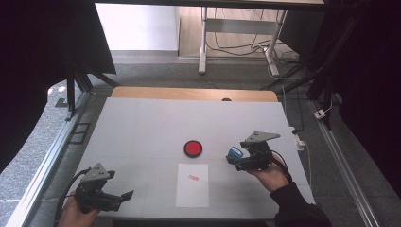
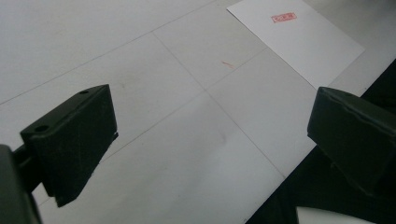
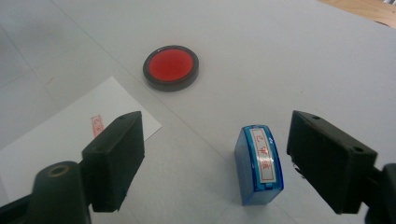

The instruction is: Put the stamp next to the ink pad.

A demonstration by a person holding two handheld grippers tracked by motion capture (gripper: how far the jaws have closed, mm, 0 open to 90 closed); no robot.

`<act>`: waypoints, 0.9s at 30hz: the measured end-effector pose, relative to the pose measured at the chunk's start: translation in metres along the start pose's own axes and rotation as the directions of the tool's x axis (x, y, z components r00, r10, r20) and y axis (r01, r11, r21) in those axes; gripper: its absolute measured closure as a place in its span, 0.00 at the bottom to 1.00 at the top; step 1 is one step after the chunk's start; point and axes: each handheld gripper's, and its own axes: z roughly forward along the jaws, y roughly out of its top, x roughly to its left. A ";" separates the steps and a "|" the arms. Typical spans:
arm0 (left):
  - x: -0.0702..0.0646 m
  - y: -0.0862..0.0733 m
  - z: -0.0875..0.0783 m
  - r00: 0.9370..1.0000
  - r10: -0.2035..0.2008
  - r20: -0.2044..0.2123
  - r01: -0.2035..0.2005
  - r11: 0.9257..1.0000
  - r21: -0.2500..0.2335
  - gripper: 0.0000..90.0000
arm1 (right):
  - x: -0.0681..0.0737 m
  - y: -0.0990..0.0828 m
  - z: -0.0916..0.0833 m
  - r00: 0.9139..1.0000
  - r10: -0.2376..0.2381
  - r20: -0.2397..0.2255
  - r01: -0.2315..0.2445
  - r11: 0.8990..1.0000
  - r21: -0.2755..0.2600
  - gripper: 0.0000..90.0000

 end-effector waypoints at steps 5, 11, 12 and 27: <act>0.000 0.000 0.000 1.000 0.001 0.002 -0.001 1.000 -0.001 0.02 | 0.007 -0.002 -0.009 1.000 0.010 0.011 -0.010 1.000 -0.008 0.13; 0.000 -0.001 -0.001 1.000 -0.002 0.002 0.002 1.000 -0.002 0.02 | 0.014 -0.008 -0.022 0.999 0.034 0.015 -0.034 0.999 -0.026 0.04; 0.000 -0.001 -0.001 1.000 -0.002 0.002 0.002 1.000 -0.002 0.02 | 0.015 -0.010 -0.024 0.999 0.040 0.018 -0.039 0.999 -0.031 0.04; 0.001 -0.001 -0.001 1.000 -0.009 -0.001 0.009 1.000 -0.007 0.01 | 0.023 -0.038 -0.058 0.994 0.041 0.101 -0.039 0.999 -0.027 0.00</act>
